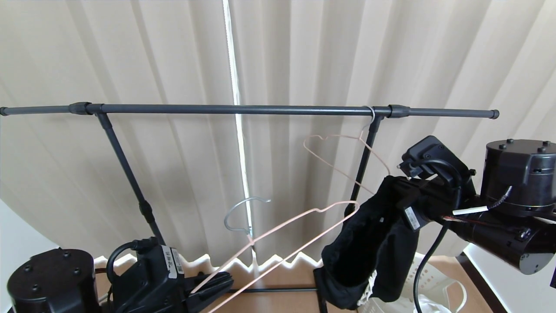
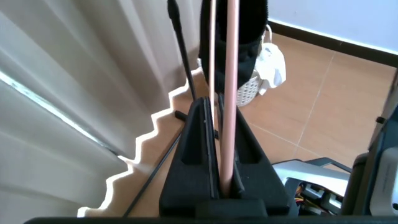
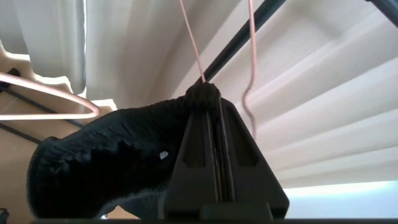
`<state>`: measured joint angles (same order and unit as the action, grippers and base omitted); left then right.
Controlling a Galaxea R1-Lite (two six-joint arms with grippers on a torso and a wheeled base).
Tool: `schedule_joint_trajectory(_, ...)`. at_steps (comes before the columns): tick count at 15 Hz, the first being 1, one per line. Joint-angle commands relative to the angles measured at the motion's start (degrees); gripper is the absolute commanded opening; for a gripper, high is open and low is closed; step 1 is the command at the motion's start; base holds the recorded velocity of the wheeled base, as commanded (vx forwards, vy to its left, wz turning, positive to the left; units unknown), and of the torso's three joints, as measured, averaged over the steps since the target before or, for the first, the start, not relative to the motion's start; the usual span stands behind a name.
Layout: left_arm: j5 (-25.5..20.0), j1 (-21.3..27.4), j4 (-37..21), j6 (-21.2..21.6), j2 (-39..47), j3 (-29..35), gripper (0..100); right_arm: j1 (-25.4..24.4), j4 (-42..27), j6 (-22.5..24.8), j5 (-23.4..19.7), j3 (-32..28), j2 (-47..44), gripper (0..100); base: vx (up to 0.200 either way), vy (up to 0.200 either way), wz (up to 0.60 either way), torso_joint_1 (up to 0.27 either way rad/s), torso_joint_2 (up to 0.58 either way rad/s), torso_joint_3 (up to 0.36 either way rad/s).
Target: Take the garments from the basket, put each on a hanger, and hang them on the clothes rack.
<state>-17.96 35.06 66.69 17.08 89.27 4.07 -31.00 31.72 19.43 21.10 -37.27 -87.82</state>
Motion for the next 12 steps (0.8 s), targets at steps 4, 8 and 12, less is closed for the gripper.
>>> schedule_joint_trajectory(4, 0.0, 2.6, 0.0, -0.1, 3.5, 2.5, 0, -0.1, 0.0, -0.1, -0.1, -0.1, -0.8, 0, 0.0, 0.0, 0.0, 0.0, 0.0, 0.0)
schedule_joint_trajectory(8, 0.2, 3.5, 0.1, -0.4, 7.8, 7.1, 0, -1.7, 0.0, -1.9, 0.0, -0.6, -1.5, 0, 0.0, 0.0, 0.0, 0.0, 0.0, 0.0)
schedule_joint_trajectory(12, 0.4, 4.1, 0.5, -0.7, 11.5, 12.0, 0, -5.1, -0.1, -3.1, 0.1, -0.5, -1.1, 0, 0.0, 0.0, 0.0, 0.0, 0.0, 0.0)
